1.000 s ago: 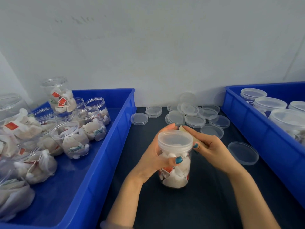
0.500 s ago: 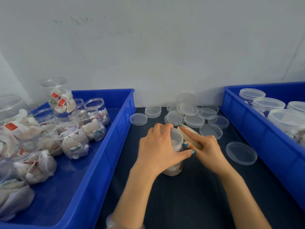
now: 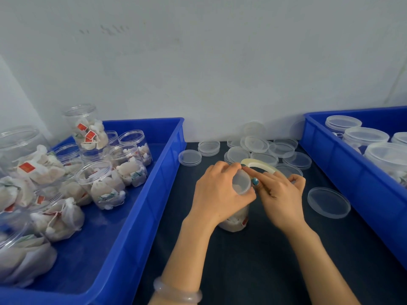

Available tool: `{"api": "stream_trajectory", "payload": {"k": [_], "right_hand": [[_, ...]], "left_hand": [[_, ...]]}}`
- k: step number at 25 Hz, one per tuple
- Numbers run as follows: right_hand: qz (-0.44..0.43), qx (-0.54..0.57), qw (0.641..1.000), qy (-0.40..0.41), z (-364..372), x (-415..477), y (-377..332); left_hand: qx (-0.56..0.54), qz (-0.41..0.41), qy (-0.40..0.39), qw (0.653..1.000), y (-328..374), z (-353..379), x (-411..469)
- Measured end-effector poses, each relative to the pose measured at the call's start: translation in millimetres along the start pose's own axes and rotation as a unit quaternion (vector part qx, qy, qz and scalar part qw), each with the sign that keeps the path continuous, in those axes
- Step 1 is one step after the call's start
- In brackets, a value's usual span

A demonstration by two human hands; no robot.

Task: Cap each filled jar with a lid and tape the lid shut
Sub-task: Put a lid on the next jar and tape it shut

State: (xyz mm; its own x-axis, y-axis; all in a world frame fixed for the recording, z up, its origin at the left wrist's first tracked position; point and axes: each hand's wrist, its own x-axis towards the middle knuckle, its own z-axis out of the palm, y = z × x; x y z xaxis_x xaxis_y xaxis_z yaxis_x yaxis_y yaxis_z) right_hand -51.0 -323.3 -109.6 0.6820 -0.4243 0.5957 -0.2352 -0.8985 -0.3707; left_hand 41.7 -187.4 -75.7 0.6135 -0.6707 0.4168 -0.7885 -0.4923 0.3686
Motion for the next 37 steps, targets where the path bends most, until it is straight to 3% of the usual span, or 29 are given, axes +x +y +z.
{"api": "stream_trajectory", "payload": {"k": [3, 5, 7, 8, 10, 12, 16, 20, 23, 27, 30, 32, 37], "right_hand": [[0.007, -0.079, 0.996, 0.038, 6, 4, -6], [0.082, -0.161, 0.983, 0.032, 3, 17, 2], [0.166, -0.133, 0.975, 0.062, -12, 42, 19], [0.156, -0.098, 0.979, 0.087, -21, 52, 24], [0.042, -0.088, 0.991, 0.092, -33, 60, 24], [-0.034, -0.098, 0.994, 0.041, -34, 55, 17], [-0.052, -0.085, 0.984, -0.148, -15, 12, 23], [-0.055, -0.066, 0.976, -0.202, 8, -16, 32], [-0.02, 0.017, 0.975, -0.222, 15, -23, 37], [0.005, 0.163, 0.946, -0.281, 4, -24, 27], [0.058, 0.382, 0.869, -0.308, -17, -25, 10], [0.057, 0.417, 0.847, -0.325, -21, -29, -2], [0.062, 0.454, 0.864, -0.209, 3, -40, -26]], "left_hand": [[0.005, -0.011, 0.015, 1.0, 12, -5, 1], [-0.012, 0.025, 0.001, 1.0, 21, -4, -10], [-0.039, 0.046, -0.017, 0.998, 29, -3, -24], [-0.05, 0.039, -0.021, 0.998, 31, -4, -24], [-0.041, 0.025, -0.032, 0.998, 31, -4, -19], [-0.007, 0.024, -0.045, 0.999, 32, -8, -15], [0.005, -0.011, -0.049, 0.999, 41, -6, -14], [0.015, -0.028, -0.054, 0.998, 49, -4, -7], [0.004, -0.04, -0.043, 0.998, 46, -4, -8], [-0.025, -0.081, -0.026, 0.996, 47, -4, -4], [-0.053, -0.127, -0.005, 0.991, 42, -3, -2], [-0.067, -0.132, 0.006, 0.989, 39, -3, -4], [-0.157, -0.096, 0.049, 0.982, 27, -1, -13]]}}
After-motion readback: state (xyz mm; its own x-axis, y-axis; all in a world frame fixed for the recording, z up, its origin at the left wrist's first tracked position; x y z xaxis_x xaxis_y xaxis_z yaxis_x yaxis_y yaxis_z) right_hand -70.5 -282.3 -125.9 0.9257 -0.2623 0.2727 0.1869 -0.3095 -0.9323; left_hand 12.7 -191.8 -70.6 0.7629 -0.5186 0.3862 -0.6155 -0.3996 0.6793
